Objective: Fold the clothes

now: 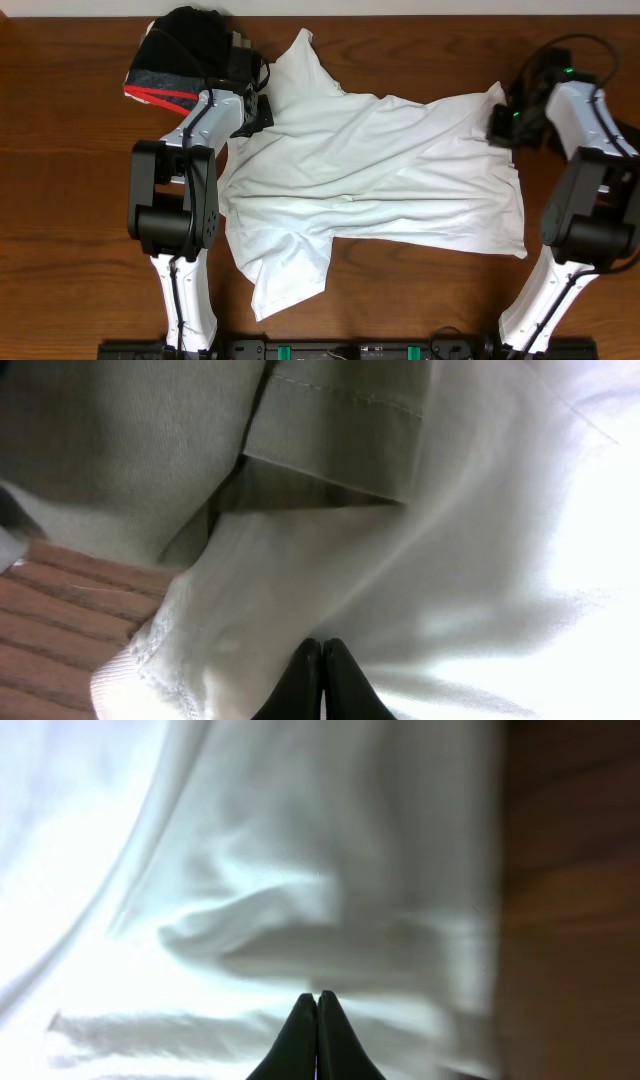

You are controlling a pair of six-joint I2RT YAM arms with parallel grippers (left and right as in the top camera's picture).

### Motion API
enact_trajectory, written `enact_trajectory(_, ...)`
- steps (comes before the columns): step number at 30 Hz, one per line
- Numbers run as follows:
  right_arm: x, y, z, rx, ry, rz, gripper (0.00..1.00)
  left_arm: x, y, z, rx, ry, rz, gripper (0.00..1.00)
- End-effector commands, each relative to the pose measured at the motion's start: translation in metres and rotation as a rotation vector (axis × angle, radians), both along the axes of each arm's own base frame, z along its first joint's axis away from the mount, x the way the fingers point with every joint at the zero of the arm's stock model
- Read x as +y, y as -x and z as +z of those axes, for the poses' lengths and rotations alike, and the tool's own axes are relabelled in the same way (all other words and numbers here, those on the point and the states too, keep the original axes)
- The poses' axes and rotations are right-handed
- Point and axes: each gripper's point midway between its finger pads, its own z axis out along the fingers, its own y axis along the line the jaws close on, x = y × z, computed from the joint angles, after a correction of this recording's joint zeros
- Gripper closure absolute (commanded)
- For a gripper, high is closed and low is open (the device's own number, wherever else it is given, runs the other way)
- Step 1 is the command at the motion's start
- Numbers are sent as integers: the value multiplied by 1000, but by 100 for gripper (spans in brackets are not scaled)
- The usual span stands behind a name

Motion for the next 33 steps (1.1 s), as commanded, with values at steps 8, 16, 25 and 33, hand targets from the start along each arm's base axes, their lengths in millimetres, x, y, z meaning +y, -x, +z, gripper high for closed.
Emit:
enact_trajectory(8, 15, 29, -39, 88, 56, 8, 99, 14, 10, -17, 55, -53, 18, 94)
enact_trajectory(16, -26, 39, -41, 127, 202, -44, 99, 18, 9, -17, 54, -53, 27, 94)
enact_trajectory(25, -52, 47, -40, 152, 264, -112, 99, 33, 5, -15, 45, -51, 58, 94)
enact_trajectory(33, -56, 40, -32, 137, 282, -151, 99, 31, -15, 16, -31, -44, 61, 93)
